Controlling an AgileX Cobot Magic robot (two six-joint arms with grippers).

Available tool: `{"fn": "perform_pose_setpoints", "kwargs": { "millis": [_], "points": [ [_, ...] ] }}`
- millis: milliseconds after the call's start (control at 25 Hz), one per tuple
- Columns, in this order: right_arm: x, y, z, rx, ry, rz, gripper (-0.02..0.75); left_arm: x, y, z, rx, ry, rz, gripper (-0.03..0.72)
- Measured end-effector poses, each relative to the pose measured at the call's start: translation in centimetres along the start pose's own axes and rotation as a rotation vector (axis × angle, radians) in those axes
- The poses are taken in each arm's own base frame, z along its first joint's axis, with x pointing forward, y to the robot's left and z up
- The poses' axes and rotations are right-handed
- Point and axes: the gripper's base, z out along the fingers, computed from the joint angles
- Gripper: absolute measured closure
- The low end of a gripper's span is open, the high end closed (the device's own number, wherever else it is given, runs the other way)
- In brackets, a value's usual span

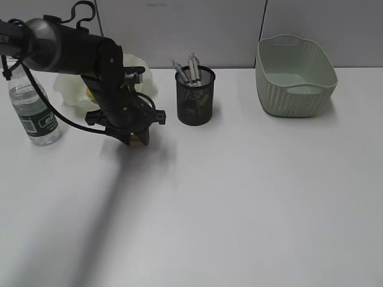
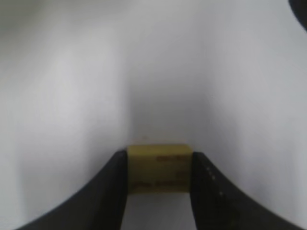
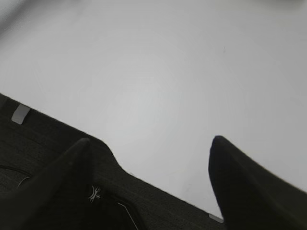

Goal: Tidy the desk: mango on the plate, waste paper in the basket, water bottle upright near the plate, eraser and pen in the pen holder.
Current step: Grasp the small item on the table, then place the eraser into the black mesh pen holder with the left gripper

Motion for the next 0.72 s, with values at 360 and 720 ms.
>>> {"fn": "perform_pose_setpoints", "kwargs": {
  "millis": [360,720],
  "points": [
    [0.0,0.0,0.0,0.0,0.0,0.0,0.153,0.3,0.1,-0.2,-0.013,0.033,-0.013,0.375],
    [0.0,0.0,0.0,0.0,0.0,0.0,0.153,-0.8,-0.3,-6.5,0.019,-0.067,-0.006,0.379]
  ]
}}
